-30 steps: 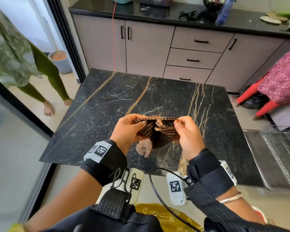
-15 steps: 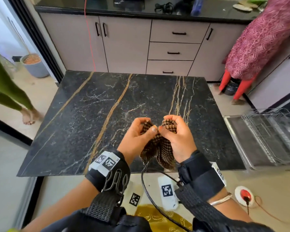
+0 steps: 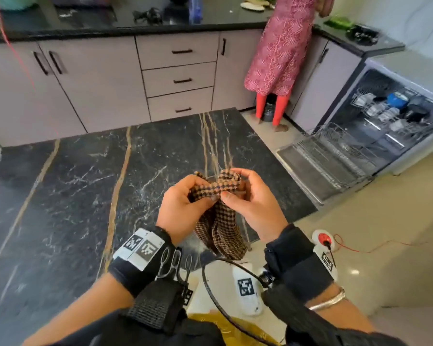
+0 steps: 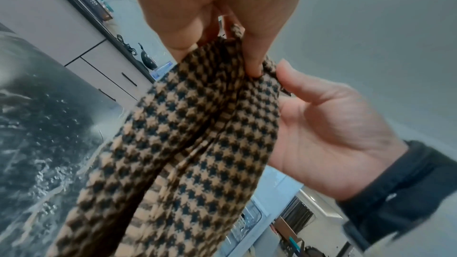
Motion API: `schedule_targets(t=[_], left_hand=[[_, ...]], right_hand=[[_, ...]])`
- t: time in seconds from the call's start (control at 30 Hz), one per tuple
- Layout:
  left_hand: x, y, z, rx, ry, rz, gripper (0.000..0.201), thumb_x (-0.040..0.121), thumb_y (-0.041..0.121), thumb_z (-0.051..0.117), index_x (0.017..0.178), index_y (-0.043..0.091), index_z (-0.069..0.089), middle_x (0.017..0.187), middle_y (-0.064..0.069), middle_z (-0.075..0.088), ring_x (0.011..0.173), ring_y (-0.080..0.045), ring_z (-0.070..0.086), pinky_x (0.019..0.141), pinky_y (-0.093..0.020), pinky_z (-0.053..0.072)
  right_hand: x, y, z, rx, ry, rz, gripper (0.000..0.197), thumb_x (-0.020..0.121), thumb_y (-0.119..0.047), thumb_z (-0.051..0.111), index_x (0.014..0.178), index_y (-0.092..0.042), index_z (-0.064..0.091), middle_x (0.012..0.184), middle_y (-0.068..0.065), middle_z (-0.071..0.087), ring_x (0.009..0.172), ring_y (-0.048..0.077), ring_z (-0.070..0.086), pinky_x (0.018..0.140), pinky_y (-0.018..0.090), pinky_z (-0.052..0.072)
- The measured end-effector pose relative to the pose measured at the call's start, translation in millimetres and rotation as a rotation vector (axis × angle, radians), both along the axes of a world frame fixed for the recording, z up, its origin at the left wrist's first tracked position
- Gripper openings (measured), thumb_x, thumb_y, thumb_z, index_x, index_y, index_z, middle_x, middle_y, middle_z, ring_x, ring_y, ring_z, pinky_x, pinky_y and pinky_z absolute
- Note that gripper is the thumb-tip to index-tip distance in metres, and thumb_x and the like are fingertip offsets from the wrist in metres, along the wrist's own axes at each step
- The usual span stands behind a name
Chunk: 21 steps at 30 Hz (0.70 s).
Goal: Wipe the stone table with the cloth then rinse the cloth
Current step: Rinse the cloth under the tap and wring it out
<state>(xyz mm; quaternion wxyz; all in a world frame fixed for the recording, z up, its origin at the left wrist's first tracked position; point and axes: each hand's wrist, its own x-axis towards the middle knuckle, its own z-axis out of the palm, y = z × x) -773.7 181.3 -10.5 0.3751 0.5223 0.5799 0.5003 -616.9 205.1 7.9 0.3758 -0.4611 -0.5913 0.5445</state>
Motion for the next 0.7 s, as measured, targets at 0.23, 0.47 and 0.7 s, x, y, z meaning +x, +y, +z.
schedule_targets(t=[0.23,0.47,0.7], left_hand=[[-100,-62,8,0.037,-0.080,0.317,0.016,0.069,0.023,0.067,0.075,0.017,0.053,0.072,-0.007,0.061,0.067,-0.021,0.056,0.072,-0.046,0.050],[-184,-181,9,0.064,-0.083,0.987,0.032,0.058,0.041,0.072,0.067,0.017,0.053,0.066,-0.006,0.061,0.063,-0.023,0.056,0.066,-0.047,0.050],[-132,-331,22,0.069,-0.026,1.692,0.026,0.056,0.050,0.069,0.058,0.031,0.053,0.062,0.001,0.055,0.059,-0.014,0.050,0.056,-0.038,0.047]], right_hand=[[-124,-11,-6,0.131,-0.191,0.388,0.034,0.086,-0.010,0.064,0.102,-0.039,0.056,0.103,-0.012,0.067,0.100,0.006,0.063,0.093,0.028,0.046],[-262,-68,1,0.293,-0.126,0.981,0.051,0.089,0.000,0.056,0.112,-0.045,0.051,0.105,-0.021,0.065,0.104,-0.003,0.059,0.097,0.023,0.044],[-326,-173,10,0.454,-0.026,1.671,0.047,0.073,-0.020,0.060,0.100,-0.057,0.057,0.095,-0.019,0.071,0.090,0.005,0.066,0.087,0.034,0.052]])
